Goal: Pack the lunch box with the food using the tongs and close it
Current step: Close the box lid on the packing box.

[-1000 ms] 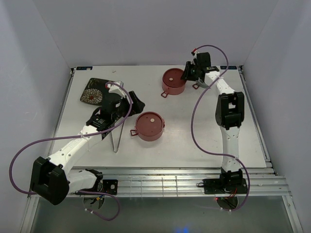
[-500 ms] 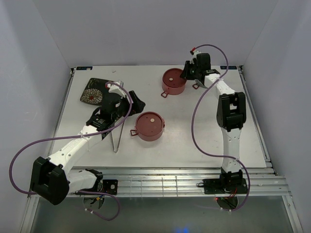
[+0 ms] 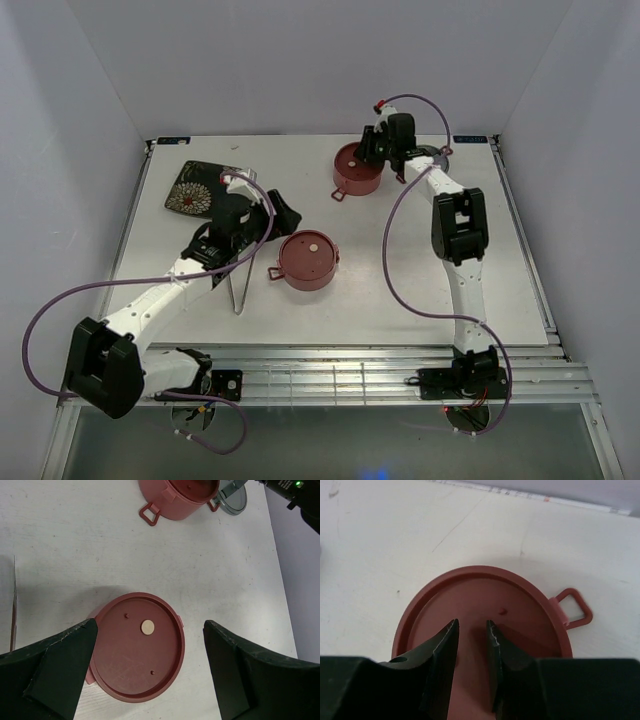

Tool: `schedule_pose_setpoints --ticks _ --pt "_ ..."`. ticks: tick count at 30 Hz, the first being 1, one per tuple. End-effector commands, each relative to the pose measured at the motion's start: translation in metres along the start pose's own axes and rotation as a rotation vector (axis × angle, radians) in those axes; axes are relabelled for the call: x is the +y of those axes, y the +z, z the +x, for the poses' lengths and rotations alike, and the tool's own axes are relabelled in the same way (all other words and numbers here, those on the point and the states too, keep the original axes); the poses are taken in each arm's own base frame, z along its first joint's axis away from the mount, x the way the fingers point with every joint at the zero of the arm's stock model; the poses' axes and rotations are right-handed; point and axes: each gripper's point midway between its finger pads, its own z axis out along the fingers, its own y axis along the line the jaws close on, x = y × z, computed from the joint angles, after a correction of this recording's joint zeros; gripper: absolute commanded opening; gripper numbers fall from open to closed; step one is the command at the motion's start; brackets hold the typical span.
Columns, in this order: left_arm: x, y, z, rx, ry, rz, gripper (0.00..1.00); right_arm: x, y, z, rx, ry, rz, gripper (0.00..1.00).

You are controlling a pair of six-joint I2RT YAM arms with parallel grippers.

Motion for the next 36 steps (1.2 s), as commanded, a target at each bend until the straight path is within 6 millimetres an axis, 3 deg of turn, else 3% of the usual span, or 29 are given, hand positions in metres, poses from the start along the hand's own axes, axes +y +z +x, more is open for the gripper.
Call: schedule_pose_setpoints --ticks 1,6,7,10,21,25,36 --pt "-0.004 0.001 -0.001 -0.01 0.0 0.022 0.98 0.006 -0.002 0.037 0.136 0.018 -0.025 0.35" --pt "-0.004 0.0 -0.002 -0.019 -0.001 0.027 0.98 0.023 -0.019 0.054 0.208 0.04 -0.085 0.36" --pt "-0.004 0.0 -0.001 -0.019 -0.003 0.03 0.98 0.022 -0.023 0.066 0.245 0.056 -0.081 0.36" --pt "-0.005 -0.003 -0.002 -0.025 -0.007 0.035 0.98 0.023 -0.031 0.075 0.288 0.041 -0.03 0.36" --pt "-0.008 -0.02 -0.006 -0.053 -0.012 0.056 0.98 -0.004 -0.054 0.11 0.416 -0.025 0.177 0.36" --pt "-0.009 -0.024 -0.007 -0.061 -0.019 0.061 0.98 -0.004 -0.06 0.12 0.458 -0.034 0.173 0.36" --pt "-0.013 -0.028 -0.012 -0.071 -0.031 0.07 0.98 0.001 -0.09 0.122 0.489 -0.071 0.18 0.36"
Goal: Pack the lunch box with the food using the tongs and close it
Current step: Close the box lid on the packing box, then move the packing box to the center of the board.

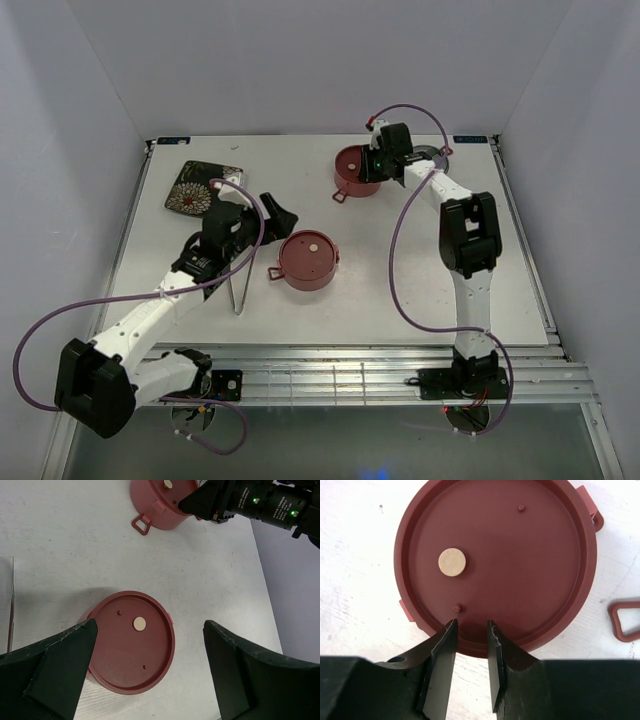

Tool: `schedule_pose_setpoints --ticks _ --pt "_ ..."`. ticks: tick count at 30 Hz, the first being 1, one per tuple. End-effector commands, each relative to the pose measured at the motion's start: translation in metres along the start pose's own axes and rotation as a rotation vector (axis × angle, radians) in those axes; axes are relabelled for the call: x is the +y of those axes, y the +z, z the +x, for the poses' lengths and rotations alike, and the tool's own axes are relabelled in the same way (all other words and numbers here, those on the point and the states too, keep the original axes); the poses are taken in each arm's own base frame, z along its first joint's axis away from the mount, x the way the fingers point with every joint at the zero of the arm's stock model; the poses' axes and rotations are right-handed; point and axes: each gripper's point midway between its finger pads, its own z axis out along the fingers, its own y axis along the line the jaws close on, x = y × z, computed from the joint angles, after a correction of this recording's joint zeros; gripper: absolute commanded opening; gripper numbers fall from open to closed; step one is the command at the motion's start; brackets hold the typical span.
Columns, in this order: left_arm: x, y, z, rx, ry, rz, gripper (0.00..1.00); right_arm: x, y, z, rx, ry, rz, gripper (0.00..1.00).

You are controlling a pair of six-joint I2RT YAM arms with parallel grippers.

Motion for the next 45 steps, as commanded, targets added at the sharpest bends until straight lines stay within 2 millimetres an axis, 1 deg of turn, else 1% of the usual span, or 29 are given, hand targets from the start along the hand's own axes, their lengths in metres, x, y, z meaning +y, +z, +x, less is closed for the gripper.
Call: schedule_pose_setpoints --ticks 1,2,4,5,7,8,9,11,12,13,14,15,16,18,20,21,24,30,34,38,41,42,43,44,45 --pt "-0.009 -0.009 -0.006 -0.02 -0.011 0.031 0.98 -0.014 -0.012 0.078 0.262 0.008 0.059 0.37" --pt "-0.009 -0.009 -0.007 -0.023 -0.012 0.033 0.98 -0.013 -0.014 0.079 0.264 0.007 0.057 0.37" --pt "-0.01 -0.01 -0.009 -0.026 -0.012 0.035 0.98 -0.012 -0.016 0.07 0.241 0.003 0.057 0.39" --pt "-0.01 -0.01 -0.008 -0.025 -0.012 0.034 0.98 -0.011 -0.017 0.059 0.215 -0.002 0.057 0.42" --pt "-0.01 -0.01 -0.008 -0.023 -0.014 0.033 0.98 -0.01 -0.02 0.043 0.185 0.014 0.064 0.48" --pt "-0.009 -0.01 -0.006 -0.02 -0.014 0.031 0.98 -0.01 -0.022 0.034 0.167 0.019 0.07 0.49" --pt "-0.009 -0.009 -0.007 -0.02 -0.014 0.031 0.98 -0.011 -0.028 0.013 0.118 0.019 0.088 0.5" --pt "-0.009 -0.01 -0.007 -0.02 -0.012 0.031 0.98 -0.011 -0.034 -0.007 0.065 0.044 0.104 0.53" --pt "-0.01 -0.01 -0.007 -0.018 -0.012 0.031 0.98 -0.019 -0.041 -0.023 0.023 0.057 0.156 0.54" --pt "-0.01 -0.009 -0.007 -0.018 -0.009 0.031 0.98 -0.024 -0.044 -0.033 -0.01 0.071 0.193 0.56" --pt "-0.01 -0.009 -0.008 -0.019 -0.008 0.03 0.98 -0.029 -0.047 -0.04 -0.035 0.098 0.224 0.57" --pt "-0.01 -0.008 -0.008 -0.018 -0.009 0.029 0.98 -0.043 -0.052 -0.048 -0.067 0.118 0.294 0.57" --pt "-0.009 -0.008 -0.008 -0.017 -0.009 0.028 0.98 -0.05 -0.053 -0.05 -0.079 0.138 0.323 0.57" --pt "-0.01 -0.007 -0.008 -0.016 -0.01 0.029 0.98 -0.063 -0.05 -0.047 -0.077 0.183 0.345 0.56" --pt "-0.008 -0.004 -0.005 -0.007 -0.007 0.023 0.98 -0.069 -0.047 -0.044 -0.07 0.211 0.343 0.54" --pt "-0.008 -0.004 -0.004 -0.005 -0.006 0.021 0.98 -0.073 -0.043 -0.039 -0.059 0.228 0.341 0.53" --pt "-0.006 -0.001 -0.002 0.003 -0.002 0.015 0.98 -0.076 -0.032 -0.031 -0.037 0.237 0.316 0.52" --pt "-0.003 0.004 0.002 0.011 -0.002 0.011 0.98 -0.066 -0.012 -0.026 -0.024 0.237 0.229 0.49" --pt "-0.001 0.007 0.005 0.017 -0.002 0.004 0.98 -0.064 -0.005 -0.024 -0.025 0.251 0.205 0.48" --pt "0.001 0.008 0.008 0.022 -0.002 0.001 0.98 -0.062 0.0 -0.016 -0.015 0.268 0.194 0.45" --pt "0.002 0.008 0.009 0.023 0.001 0.0 0.98 -0.063 0.002 -0.008 0.004 0.273 0.197 0.37" --pt "0.002 0.007 0.008 0.022 0.002 0.001 0.98 -0.063 0.002 -0.004 0.016 0.272 0.199 0.28" --pt "0.001 0.007 0.007 0.019 0.001 0.003 0.98 -0.064 0.001 0.0 0.029 0.267 0.201 0.24" --pt "0.001 0.006 0.008 0.02 0.001 0.002 0.98 -0.058 0.0 0.002 0.044 0.256 0.169 0.21" --pt "0.0 0.006 0.006 0.016 0.001 0.005 0.98 -0.057 -0.003 0.003 0.047 0.249 0.162 0.16"
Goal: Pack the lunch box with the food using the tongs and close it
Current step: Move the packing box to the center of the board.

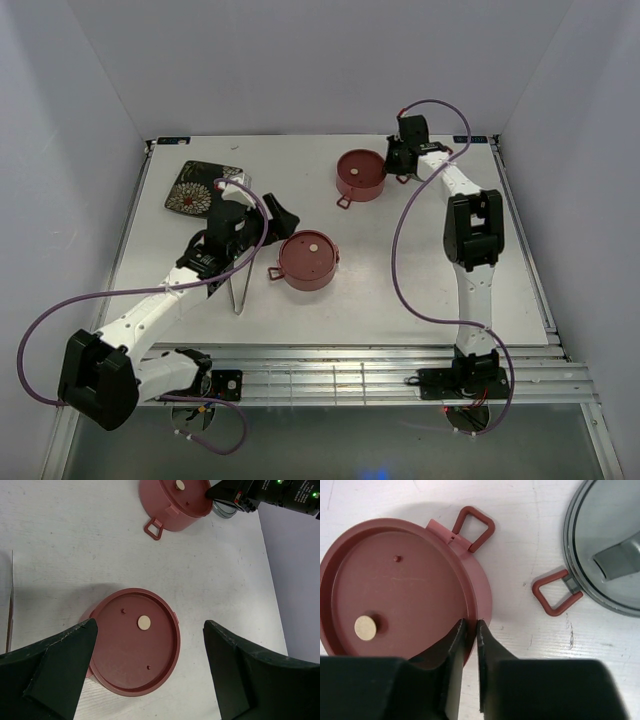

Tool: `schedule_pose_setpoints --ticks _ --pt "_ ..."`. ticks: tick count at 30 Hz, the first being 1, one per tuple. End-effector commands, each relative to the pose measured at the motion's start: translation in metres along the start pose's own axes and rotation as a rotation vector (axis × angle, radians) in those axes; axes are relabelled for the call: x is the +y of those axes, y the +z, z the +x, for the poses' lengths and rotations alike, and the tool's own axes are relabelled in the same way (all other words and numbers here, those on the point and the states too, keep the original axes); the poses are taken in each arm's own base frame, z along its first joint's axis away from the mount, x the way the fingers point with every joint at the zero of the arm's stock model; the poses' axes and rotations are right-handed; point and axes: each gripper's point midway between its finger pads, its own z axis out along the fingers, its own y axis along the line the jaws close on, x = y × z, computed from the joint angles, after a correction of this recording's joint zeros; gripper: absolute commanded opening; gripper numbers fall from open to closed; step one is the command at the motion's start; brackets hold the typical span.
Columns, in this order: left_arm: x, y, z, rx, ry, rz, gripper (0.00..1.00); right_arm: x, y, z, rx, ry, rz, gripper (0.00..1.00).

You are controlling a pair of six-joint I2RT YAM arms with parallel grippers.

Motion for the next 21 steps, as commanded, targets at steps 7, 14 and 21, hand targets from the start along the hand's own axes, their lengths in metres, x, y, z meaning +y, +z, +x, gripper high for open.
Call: schedule_pose_setpoints --ticks 7,14,21 --pt "-0.018 -0.01 -0.003 0.002 -0.002 0.077 0.98 -0.006 -0.021 0.038 0.12 -0.095 -0.054 0.08" --pt "-0.019 -0.015 -0.001 0.001 -0.01 0.095 0.98 -0.026 -0.071 0.083 0.259 -0.157 -0.026 0.08" --pt "-0.017 0.002 0.004 0.038 0.037 0.087 0.98 -0.057 -0.133 0.138 0.314 -0.202 0.082 0.08"
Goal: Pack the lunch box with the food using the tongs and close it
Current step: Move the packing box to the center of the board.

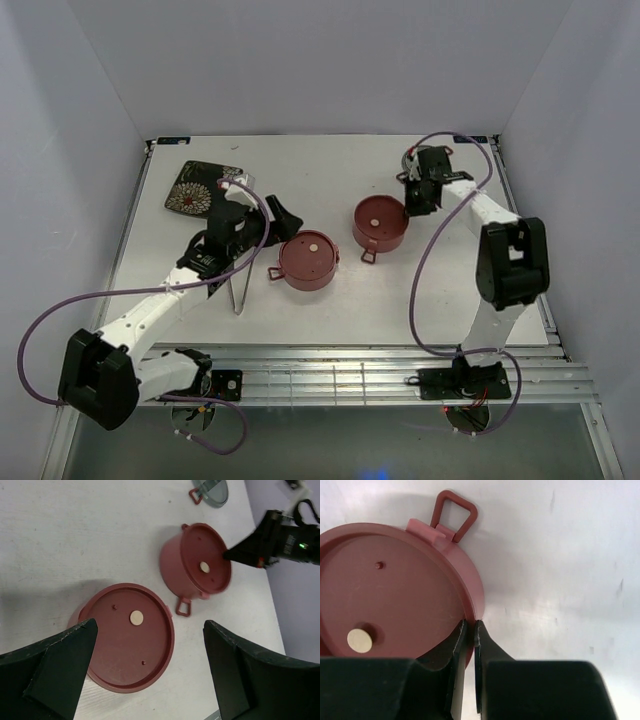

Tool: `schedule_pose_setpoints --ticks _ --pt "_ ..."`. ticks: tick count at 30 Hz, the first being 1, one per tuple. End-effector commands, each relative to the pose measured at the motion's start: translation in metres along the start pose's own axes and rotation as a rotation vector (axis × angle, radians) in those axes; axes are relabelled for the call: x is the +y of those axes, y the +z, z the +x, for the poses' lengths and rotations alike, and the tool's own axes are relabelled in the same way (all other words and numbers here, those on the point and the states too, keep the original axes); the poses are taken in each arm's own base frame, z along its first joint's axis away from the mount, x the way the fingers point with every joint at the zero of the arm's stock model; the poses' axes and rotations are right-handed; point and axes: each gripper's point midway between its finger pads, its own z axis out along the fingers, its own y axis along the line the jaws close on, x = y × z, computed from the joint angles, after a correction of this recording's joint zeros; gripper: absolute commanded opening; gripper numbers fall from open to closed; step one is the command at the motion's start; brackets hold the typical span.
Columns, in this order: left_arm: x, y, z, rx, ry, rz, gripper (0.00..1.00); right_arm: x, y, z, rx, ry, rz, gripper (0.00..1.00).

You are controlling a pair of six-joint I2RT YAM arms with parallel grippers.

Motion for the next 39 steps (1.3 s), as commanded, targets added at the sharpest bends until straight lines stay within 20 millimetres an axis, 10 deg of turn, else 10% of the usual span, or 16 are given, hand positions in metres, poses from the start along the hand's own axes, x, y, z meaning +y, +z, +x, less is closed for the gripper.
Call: schedule_pose_setpoints --ticks 1,9,16,21,30,39 --pt "-0.005 0.008 0.003 0.027 0.033 0.02 0.98 -0.015 -0.031 0.062 0.12 -0.049 0.058 0.08" --pt "-0.003 -0.001 0.02 -0.024 0.082 0.04 0.98 0.0 -0.072 0.119 0.042 -0.045 -0.041 0.2" --pt "-0.011 -0.013 0.029 -0.082 0.175 -0.011 0.98 0.012 -0.13 0.063 -0.153 0.013 -0.046 0.66" --pt "-0.009 -0.028 0.021 -0.156 0.2 -0.036 0.98 0.03 -0.163 0.03 -0.256 -0.012 -0.082 0.7" --pt "0.008 -0.037 0.015 -0.231 0.201 -0.089 0.98 0.072 -0.114 0.093 -0.041 -0.138 -0.122 0.72" --pt "0.005 -0.041 0.012 -0.244 0.192 -0.075 0.98 0.063 -0.071 0.159 0.164 -0.172 0.016 0.72"
